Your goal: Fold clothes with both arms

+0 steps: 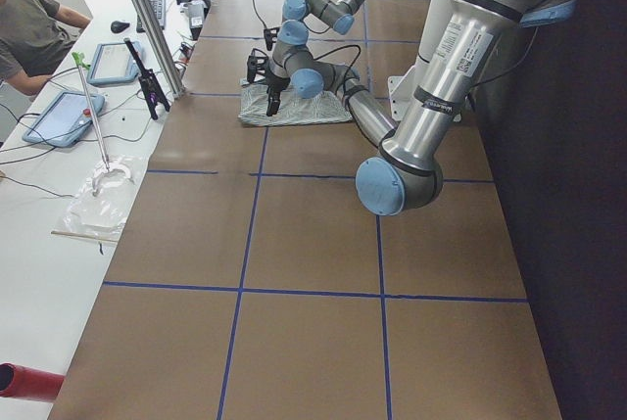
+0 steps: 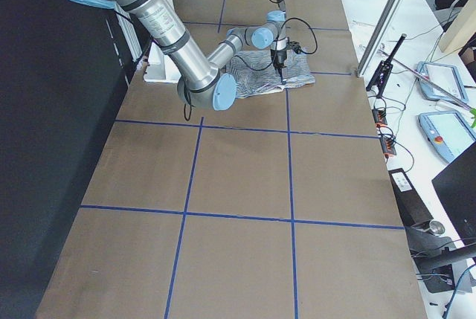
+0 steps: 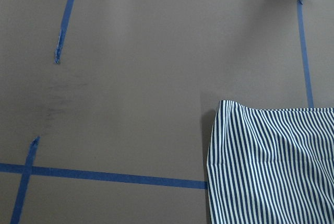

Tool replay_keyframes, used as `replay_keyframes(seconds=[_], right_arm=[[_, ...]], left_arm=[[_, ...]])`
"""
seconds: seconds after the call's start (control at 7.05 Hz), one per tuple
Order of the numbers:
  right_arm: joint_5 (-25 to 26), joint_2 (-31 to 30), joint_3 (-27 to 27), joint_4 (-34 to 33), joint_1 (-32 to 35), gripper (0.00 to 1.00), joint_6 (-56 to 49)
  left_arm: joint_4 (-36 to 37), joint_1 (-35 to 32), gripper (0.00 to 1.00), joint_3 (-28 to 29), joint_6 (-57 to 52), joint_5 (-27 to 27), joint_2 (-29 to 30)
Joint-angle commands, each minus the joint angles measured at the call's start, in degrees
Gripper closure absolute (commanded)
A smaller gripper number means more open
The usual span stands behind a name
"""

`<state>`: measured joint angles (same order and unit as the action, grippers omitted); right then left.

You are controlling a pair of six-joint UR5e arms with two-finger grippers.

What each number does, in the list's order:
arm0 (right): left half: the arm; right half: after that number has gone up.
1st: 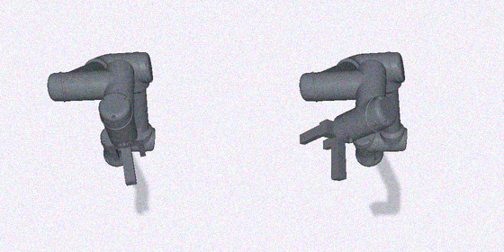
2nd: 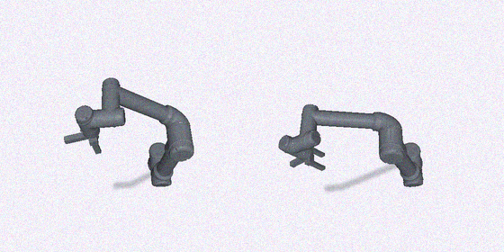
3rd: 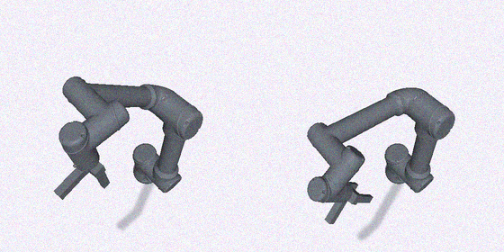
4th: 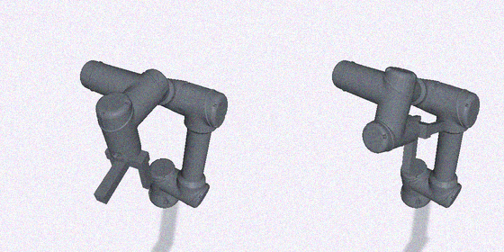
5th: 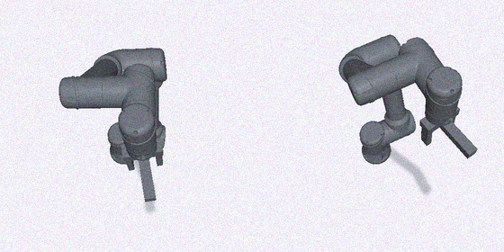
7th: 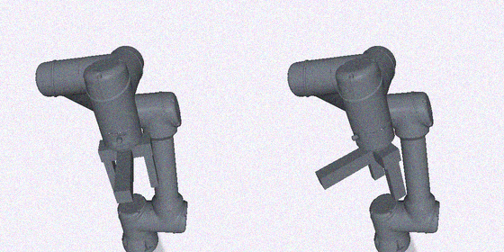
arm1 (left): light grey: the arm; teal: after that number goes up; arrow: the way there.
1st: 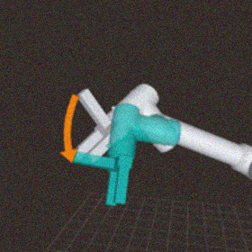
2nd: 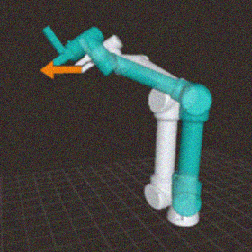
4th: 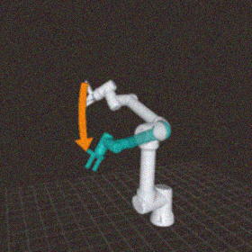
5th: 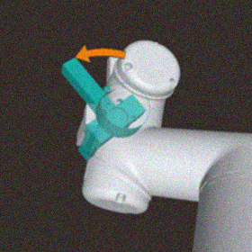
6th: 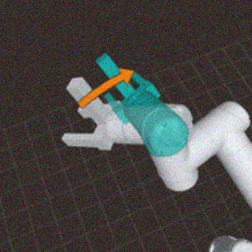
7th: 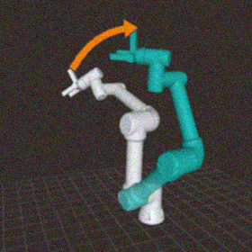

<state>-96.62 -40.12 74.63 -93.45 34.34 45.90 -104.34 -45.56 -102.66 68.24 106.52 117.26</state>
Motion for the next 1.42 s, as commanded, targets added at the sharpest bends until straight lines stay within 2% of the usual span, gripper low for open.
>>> replay_keyframes(seconds=[0.0,0.57,0.99,1.28], right_arm=[[-0.6,0.1,-1.8,0.6,-0.1,0.00,-0.6],[-2.6,-0.2,-3.2,-0.8,0.3,0.00,-2.7],[-3.0,-0.8,-3.2,-1.2,3.0,0.00,-5.6],[-2.8,-3.9,-3.2,-0.9,5.5,0.00,-9.8]], left_arm=[[0.0,-0.1,0.00,0.1,0.0,0.0,0.0],[0.0,-0.1,0.00,0.1,0.0,0.0,-0.1],[0.0,0.0,0.00,0.1,0.1,0.0,-0.1],[-0.1,0.3,0.00,-0.3,0.6,0.0,0.1]])
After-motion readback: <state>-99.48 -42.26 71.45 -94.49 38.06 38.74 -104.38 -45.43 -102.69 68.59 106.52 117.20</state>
